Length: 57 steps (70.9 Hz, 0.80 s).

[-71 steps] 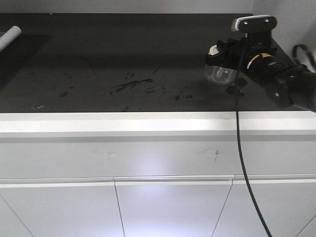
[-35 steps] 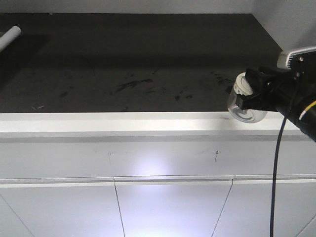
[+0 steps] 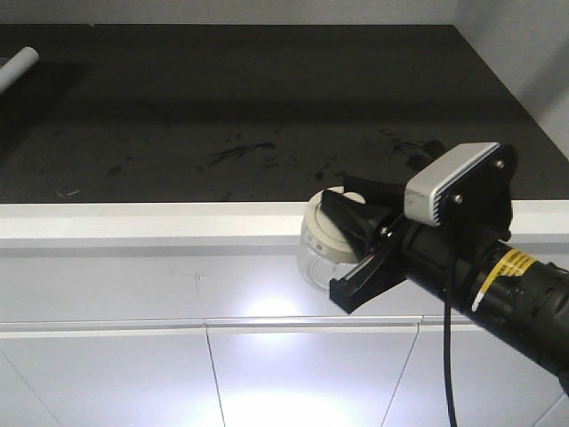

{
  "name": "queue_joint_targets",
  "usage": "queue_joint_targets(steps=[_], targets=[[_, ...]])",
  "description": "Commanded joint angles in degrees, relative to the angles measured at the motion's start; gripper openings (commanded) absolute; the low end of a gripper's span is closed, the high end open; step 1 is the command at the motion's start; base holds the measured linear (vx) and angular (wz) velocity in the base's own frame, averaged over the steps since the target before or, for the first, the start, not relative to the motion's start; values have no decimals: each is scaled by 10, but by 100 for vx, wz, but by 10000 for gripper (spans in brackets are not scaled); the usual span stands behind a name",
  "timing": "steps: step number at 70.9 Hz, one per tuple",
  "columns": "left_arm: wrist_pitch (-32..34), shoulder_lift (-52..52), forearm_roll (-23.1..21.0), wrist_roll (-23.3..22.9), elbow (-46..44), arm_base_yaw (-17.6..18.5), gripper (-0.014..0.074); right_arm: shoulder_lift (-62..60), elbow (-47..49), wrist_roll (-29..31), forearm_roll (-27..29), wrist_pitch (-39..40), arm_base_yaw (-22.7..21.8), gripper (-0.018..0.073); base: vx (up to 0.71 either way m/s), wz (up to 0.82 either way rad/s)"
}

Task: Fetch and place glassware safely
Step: 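Lift the jar and pull it out of the hood toward the robot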

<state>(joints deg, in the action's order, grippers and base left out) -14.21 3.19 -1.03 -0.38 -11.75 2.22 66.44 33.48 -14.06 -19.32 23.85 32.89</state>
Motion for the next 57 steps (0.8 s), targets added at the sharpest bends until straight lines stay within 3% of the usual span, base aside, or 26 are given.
queue_joint_targets(steps=[1, 21, 57], targets=[[39, 6, -6, -2, -14, 4, -7, -15, 18, -1, 1, 55, 41, -3, 0, 0], [39, 6, -6, -2, -14, 4, -7, -15, 18, -1, 0, 57, 155, -3, 0, 0], [39, 6, -6, -2, -14, 4, -7, -15, 18, -1, 0, 73, 161, -3, 0, 0]])
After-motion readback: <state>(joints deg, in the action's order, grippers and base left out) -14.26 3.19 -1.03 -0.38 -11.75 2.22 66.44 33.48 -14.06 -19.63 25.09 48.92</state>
